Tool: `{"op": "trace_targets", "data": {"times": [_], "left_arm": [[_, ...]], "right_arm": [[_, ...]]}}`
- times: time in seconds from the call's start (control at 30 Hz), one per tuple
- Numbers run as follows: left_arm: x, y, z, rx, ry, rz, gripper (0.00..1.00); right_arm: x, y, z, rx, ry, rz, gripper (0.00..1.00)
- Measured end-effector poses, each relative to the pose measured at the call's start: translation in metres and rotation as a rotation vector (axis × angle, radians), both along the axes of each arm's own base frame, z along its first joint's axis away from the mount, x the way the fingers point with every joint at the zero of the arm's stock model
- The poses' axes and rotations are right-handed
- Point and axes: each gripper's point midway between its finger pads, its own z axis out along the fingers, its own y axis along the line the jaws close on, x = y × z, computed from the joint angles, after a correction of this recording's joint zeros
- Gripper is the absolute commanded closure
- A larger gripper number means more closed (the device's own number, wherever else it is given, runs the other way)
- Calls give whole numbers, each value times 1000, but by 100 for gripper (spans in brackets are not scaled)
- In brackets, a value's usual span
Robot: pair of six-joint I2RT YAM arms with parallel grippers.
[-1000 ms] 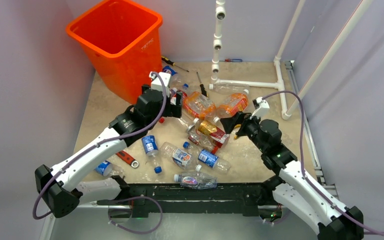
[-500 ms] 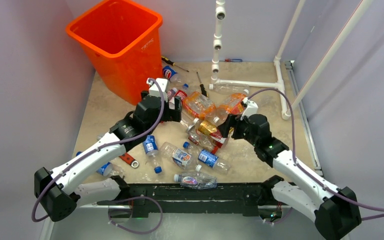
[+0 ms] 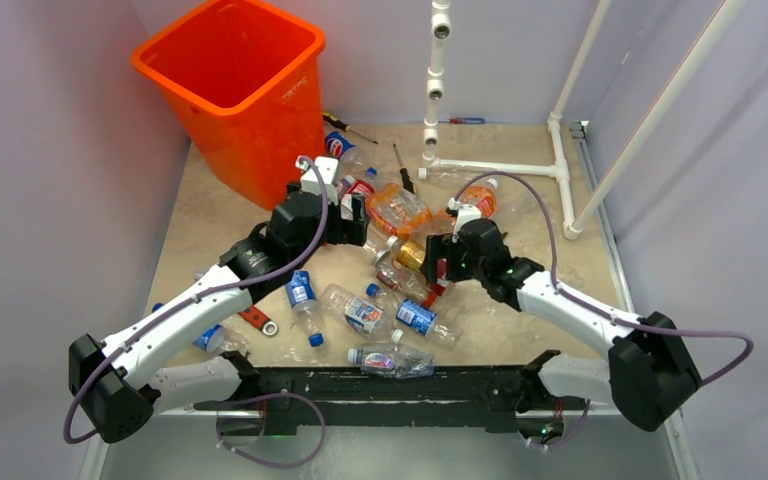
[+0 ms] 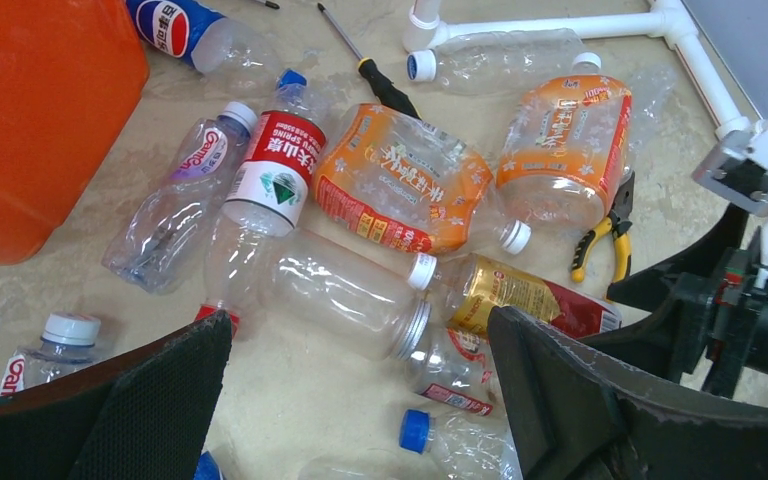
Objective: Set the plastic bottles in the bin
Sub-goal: Pick up the plastic bottle at the center of the board.
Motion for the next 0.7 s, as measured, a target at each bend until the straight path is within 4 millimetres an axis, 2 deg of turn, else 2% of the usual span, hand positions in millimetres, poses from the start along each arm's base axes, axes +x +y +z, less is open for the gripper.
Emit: {"op": "trace_targets", "data": {"times": [0.33,0.6,0.7], "left_arm": [[0,-3,-4,3,11,-13,1],[-1,-5,-4,0,14,-22,1],[-1,-5,-4,-1,15,-26,1]], "right_arm": [[9,12,-18,-87,30,36,16],[15,8,-30,-146,30,15,19],[18,11,-30,-148,20,16,24]]}}
